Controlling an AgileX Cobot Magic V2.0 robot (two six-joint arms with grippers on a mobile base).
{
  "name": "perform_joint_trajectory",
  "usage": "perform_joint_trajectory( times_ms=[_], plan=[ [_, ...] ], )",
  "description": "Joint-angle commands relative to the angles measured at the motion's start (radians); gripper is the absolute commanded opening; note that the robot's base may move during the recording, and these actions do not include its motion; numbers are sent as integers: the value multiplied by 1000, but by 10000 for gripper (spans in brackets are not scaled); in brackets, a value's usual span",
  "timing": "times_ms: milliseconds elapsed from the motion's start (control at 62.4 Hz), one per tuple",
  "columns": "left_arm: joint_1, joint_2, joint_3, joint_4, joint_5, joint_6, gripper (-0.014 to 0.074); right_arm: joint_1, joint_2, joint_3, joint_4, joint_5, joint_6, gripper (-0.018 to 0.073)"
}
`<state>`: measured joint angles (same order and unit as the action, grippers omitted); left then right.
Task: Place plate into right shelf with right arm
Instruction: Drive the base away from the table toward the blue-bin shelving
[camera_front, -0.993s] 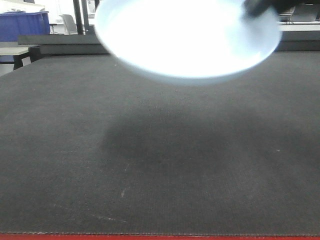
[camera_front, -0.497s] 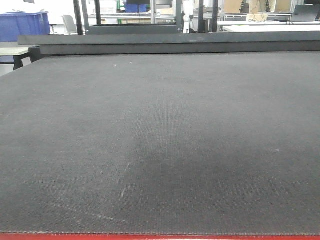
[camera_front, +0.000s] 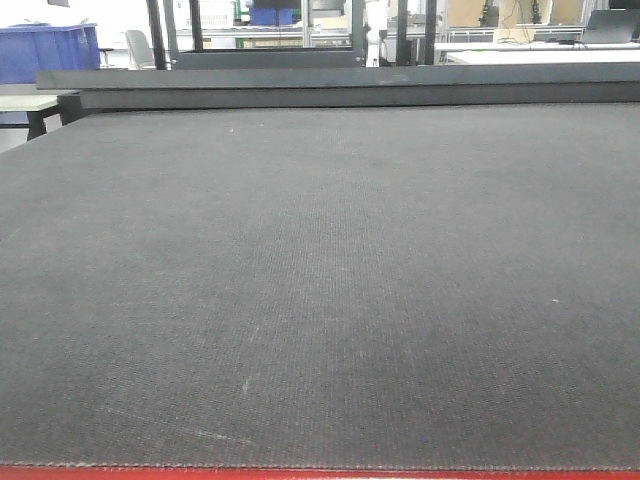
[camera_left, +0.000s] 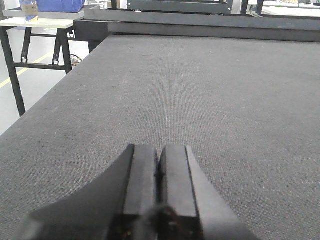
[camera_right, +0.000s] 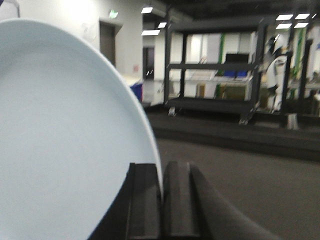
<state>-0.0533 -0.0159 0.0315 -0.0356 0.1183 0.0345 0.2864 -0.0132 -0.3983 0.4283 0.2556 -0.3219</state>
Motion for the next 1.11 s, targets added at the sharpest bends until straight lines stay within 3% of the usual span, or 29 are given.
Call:
perform_joint_trajectory(
  times_ms=[0,256,1089],
  plan=[
    [1,-6,10,-6,-88,-3,-47,-4,-10,33,10,-200,-8,56],
    [1,-6,10,-6,-88,-3,-47,-4,-10,110,10,-240,-8,56],
    [1,-6,10,-6,-88,-3,-47,-4,-10,112,10,-235,-8,56]
  ],
)
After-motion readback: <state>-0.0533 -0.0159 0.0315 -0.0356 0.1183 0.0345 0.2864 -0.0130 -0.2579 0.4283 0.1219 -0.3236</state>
